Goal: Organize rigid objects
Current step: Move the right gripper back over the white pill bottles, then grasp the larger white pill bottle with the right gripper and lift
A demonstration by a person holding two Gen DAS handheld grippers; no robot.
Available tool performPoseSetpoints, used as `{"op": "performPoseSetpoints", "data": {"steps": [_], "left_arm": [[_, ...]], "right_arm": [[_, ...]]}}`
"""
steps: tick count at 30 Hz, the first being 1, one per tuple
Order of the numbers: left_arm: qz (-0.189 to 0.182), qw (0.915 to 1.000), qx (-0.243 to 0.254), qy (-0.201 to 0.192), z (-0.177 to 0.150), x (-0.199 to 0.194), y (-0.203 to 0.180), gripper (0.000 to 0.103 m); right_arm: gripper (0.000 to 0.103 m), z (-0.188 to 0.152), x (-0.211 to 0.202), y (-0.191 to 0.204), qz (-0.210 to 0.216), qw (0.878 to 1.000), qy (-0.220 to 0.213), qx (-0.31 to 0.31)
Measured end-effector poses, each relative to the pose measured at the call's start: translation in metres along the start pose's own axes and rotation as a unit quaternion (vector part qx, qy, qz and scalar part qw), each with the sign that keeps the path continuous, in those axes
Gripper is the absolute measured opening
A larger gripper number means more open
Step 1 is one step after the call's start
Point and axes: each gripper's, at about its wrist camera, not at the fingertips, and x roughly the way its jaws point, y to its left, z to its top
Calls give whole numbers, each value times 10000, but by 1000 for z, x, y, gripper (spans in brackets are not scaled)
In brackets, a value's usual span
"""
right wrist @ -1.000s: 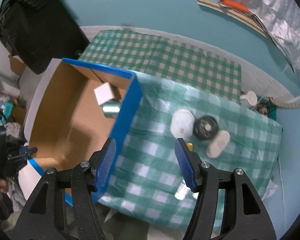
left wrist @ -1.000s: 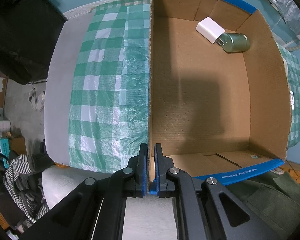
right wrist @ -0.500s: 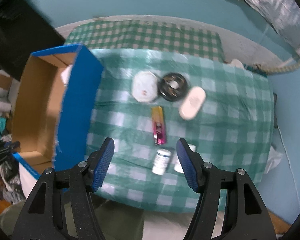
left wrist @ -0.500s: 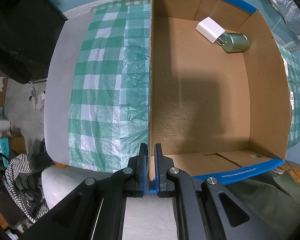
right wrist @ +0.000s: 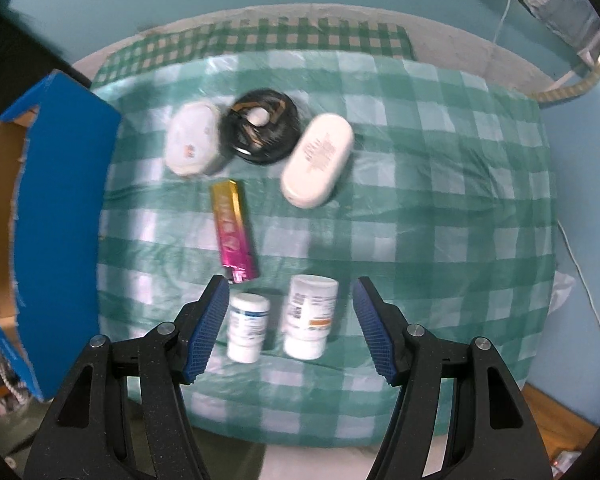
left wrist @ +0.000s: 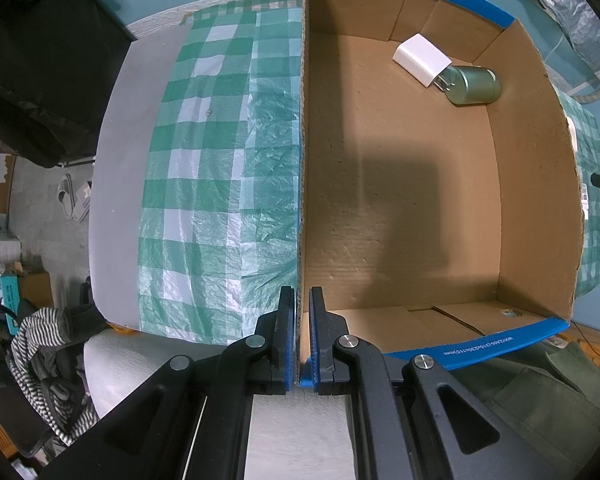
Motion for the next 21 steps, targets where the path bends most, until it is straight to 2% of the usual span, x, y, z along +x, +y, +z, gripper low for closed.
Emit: {"op": "performPoseSetpoints", "data": {"steps": [21], "left_arm": [[42,10000,-52,36,1,1,-2,7]], "right_arm": [[65,-12,43,-14,-111,9990,419,-85]]}}
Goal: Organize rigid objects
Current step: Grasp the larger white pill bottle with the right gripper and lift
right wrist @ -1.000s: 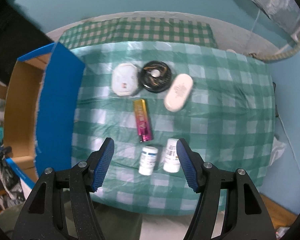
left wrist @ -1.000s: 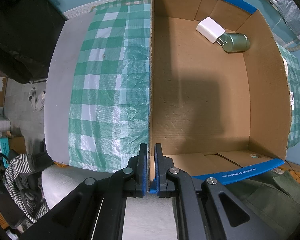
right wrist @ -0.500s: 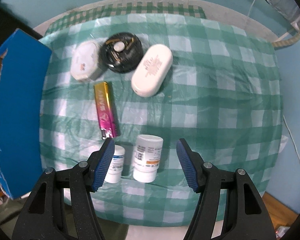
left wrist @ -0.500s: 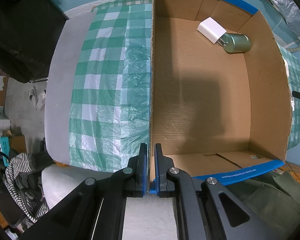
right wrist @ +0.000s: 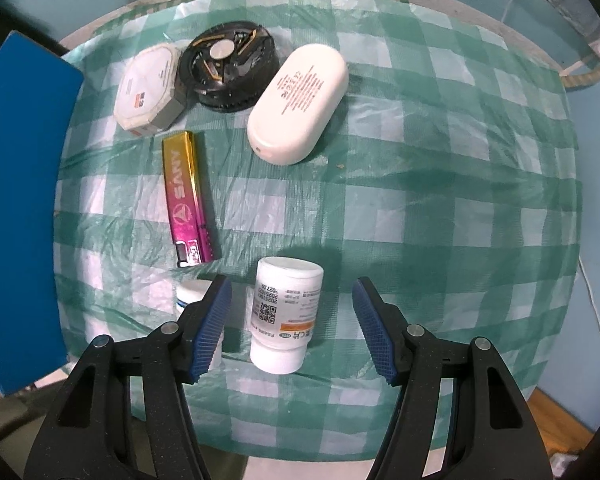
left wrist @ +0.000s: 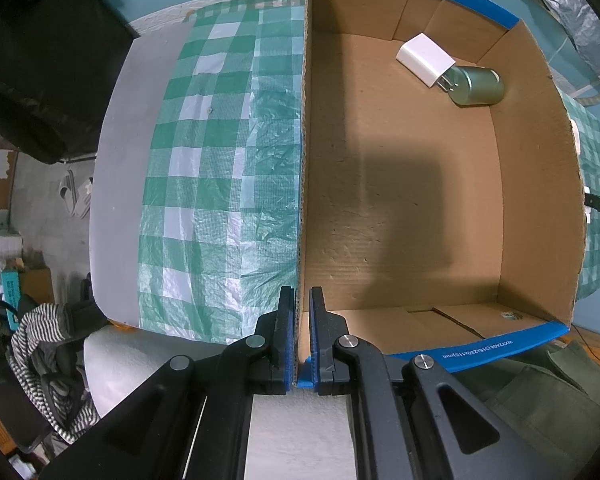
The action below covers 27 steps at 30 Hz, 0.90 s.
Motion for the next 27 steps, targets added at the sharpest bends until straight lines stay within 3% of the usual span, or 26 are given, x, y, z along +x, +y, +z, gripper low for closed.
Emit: {"op": "performPoseSetpoints", "data": {"steps": [8,12,27], "left_arm": [[1,10000,11,19,-1,0,0,7],[10,10000,29,25,-1,1,0,7],[19,10000,48,28,0,0,0,7]], "right_arm": [[52,-6,5,-4,-82,9999,-54,122],[33,-10,3,-3,-61,9999,-130,96],[32,-7,-15,14,-70,9997,-198,91]]}}
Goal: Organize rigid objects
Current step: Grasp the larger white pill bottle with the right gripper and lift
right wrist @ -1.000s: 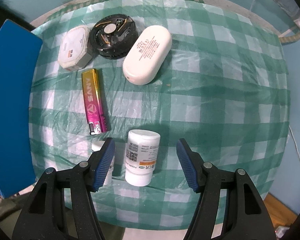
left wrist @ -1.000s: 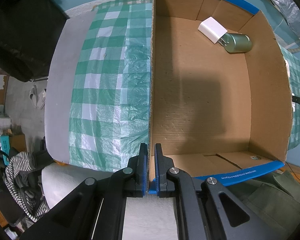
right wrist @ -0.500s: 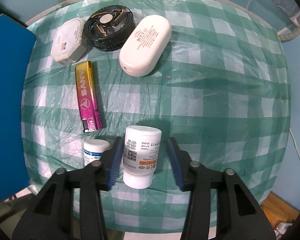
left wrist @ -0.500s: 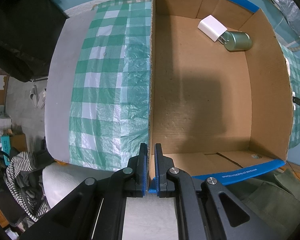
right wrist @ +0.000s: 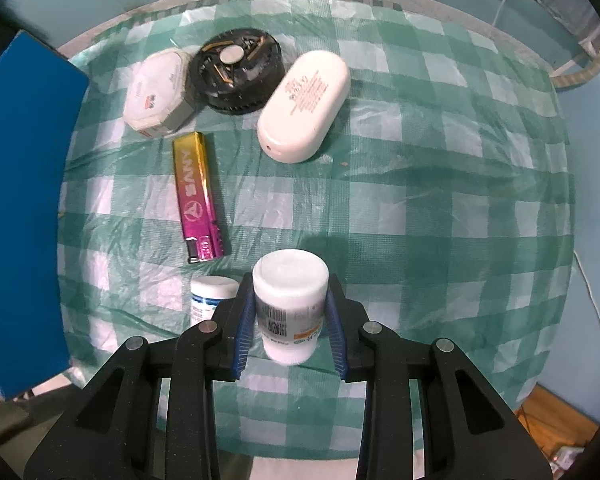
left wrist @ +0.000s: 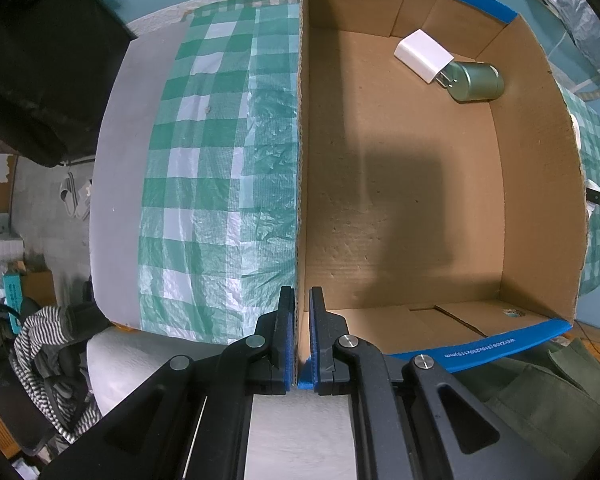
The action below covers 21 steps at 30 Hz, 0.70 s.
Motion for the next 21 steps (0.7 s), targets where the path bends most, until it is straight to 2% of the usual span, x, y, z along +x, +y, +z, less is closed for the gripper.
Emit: {"op": "performPoseSetpoints", "data": {"steps": [15,21], "left_arm": [[4,10000,6,3,1,0,0,7],[5,10000,3,2,1,0,0,7]], "right_arm": [[31,15,-44,21,172,9992,-290,-230],[31,27,-61,41,295,9979,-419,-395]]}}
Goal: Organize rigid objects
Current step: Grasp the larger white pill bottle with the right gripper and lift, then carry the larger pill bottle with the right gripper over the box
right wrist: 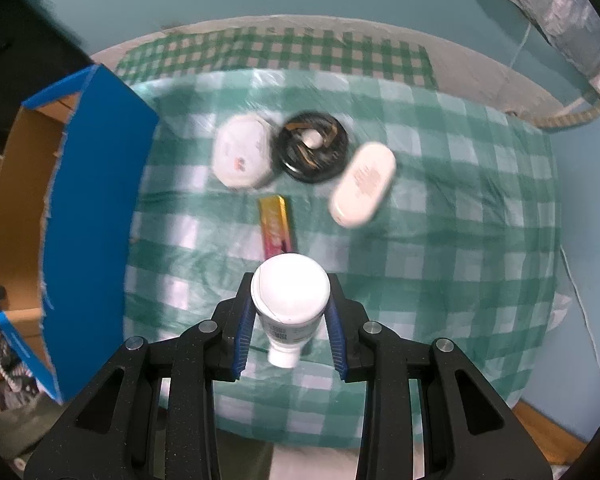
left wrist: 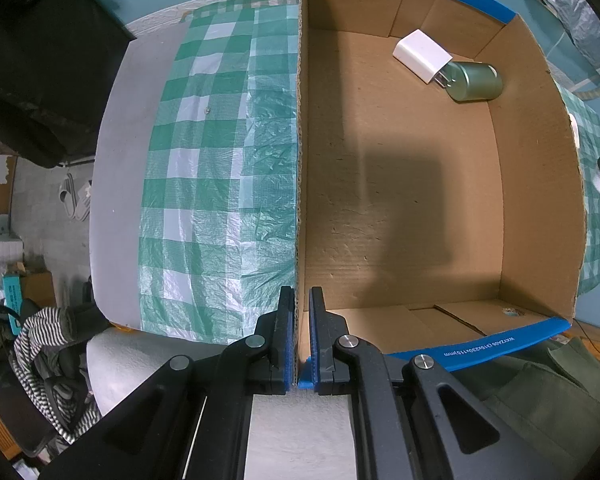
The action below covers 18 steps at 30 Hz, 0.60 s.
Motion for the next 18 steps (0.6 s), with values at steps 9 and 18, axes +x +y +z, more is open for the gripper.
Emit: {"op": "performPoseSetpoints", "data": {"steps": [9,18], "left_arm": [[0,10000,3,0,0,0,0,7],[-4,10000,-7,-1,0,0,0,7]], "right_arm": [[31,26,-18,31,157,9990,-145,-391],[32,62,-35,75,418,9950,-365,-828]]}}
